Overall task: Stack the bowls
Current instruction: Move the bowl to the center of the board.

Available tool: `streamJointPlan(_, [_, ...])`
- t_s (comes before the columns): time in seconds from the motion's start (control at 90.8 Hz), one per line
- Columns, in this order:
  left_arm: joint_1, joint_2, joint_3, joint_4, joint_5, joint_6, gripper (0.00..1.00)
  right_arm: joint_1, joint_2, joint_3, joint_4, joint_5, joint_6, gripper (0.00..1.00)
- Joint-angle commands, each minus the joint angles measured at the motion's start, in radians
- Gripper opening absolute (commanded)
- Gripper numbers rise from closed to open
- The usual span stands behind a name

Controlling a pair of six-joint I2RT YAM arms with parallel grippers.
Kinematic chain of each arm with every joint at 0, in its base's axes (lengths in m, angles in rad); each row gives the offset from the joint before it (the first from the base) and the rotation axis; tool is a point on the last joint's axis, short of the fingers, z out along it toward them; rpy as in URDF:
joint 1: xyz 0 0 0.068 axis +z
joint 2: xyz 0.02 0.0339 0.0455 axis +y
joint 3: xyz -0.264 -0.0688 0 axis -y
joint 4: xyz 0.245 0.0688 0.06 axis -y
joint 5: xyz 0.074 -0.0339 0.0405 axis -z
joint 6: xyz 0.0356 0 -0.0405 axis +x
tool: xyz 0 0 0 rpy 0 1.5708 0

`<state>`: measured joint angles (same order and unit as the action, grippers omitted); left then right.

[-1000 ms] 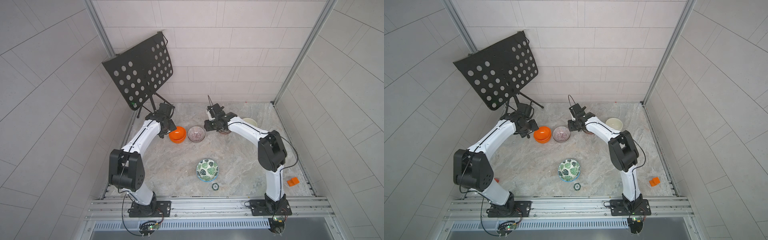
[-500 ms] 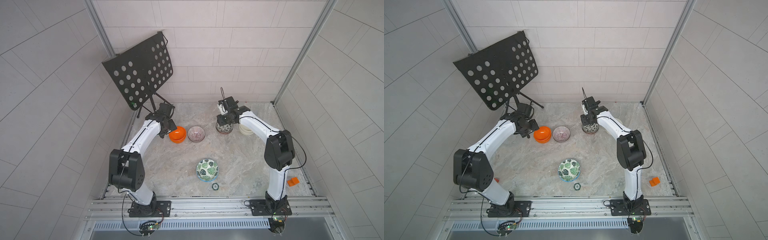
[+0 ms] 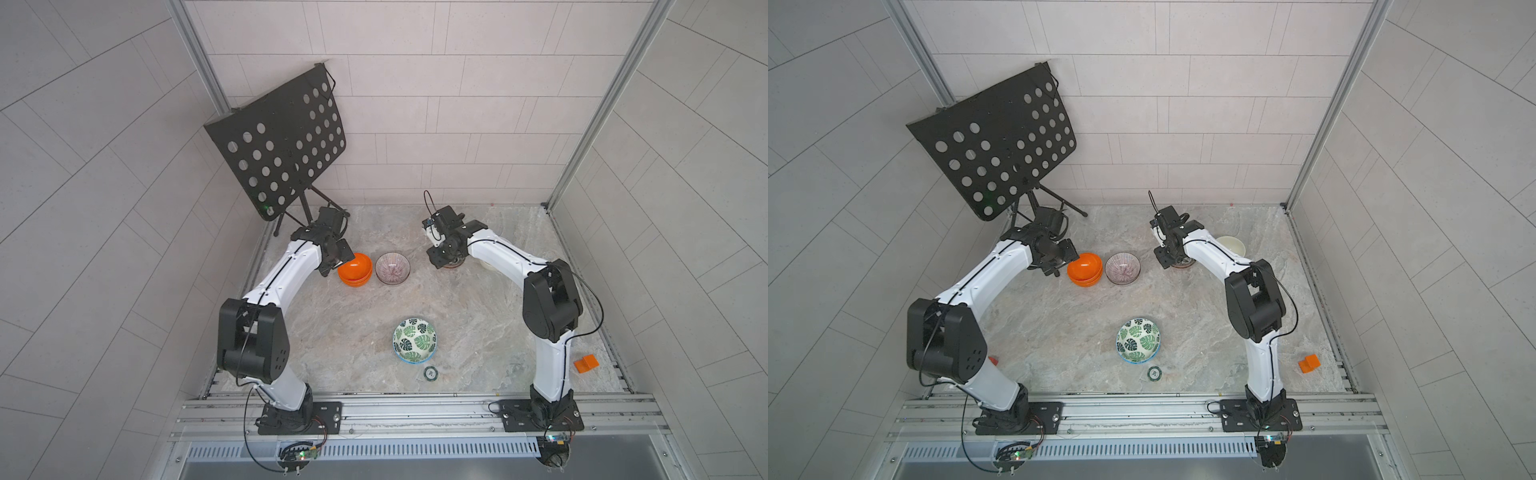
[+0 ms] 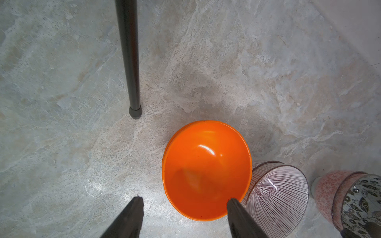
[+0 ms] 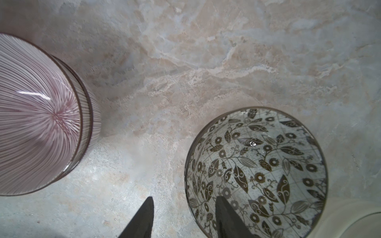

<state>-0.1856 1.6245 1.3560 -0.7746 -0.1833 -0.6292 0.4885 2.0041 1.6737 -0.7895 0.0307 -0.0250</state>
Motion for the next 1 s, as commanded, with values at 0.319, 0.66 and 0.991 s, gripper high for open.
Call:
streamJointPlan(0.319, [-0.003,-0.02,0.011,-0.003,0.015,0.003,0.66,-0.002,0.077,0.014,-0.025,0.081,-0.071,0.45])
streamJointPlan(0.66, [-0.003,-0.017,0.022,-0.007,0.013,0.006,0.66,-0.002,0.11,0.028,-0.024,0.096,-0.109,0.36])
streamJointPlan(0.991, [-0.003,-0.01,0.015,-0.001,0.014,0.003,0.66,0.019,0.097,0.017,-0.029,0.079,-0.133,0.23])
